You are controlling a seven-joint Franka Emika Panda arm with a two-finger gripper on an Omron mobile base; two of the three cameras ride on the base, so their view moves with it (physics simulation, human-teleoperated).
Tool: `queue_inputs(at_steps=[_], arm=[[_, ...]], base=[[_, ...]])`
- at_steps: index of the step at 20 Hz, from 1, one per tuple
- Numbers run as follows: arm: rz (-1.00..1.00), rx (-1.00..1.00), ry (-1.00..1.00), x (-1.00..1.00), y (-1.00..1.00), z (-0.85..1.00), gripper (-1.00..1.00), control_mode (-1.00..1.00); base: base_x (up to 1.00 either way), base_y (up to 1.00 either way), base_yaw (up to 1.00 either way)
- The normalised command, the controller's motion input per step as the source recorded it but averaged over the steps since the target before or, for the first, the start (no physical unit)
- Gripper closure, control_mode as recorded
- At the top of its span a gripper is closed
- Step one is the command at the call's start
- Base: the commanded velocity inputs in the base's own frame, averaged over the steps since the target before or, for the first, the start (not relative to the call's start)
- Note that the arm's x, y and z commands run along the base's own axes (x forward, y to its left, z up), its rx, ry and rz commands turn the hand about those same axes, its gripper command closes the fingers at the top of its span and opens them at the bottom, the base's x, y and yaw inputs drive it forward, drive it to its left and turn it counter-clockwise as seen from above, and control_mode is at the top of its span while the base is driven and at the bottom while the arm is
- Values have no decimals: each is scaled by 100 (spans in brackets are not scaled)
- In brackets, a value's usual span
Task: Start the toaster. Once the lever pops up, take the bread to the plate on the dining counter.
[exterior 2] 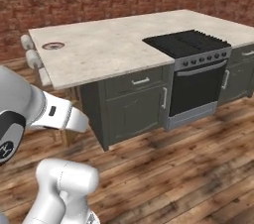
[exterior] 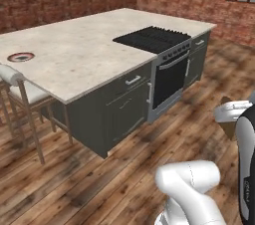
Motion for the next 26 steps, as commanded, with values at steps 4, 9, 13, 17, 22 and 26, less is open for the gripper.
queue_inputs(at_steps=[4, 9, 13, 17, 22, 26], arm=[[0, 0, 0, 0, 0, 0, 100, 100], [0, 0, 0, 0, 0, 0, 100, 100], [0, 0, 0, 0, 0, 0, 100, 100], [0, 0, 0, 0, 0, 0, 100, 100], [0, 0, 0, 0, 0, 0, 100, 100], [0, 0, 0, 0, 0, 0, 100, 100]], base=[[0, 89, -23], [0, 98, -17], [0, 100, -18], [0, 100, -24], [0, 100, -26], [3, 100, -27]])
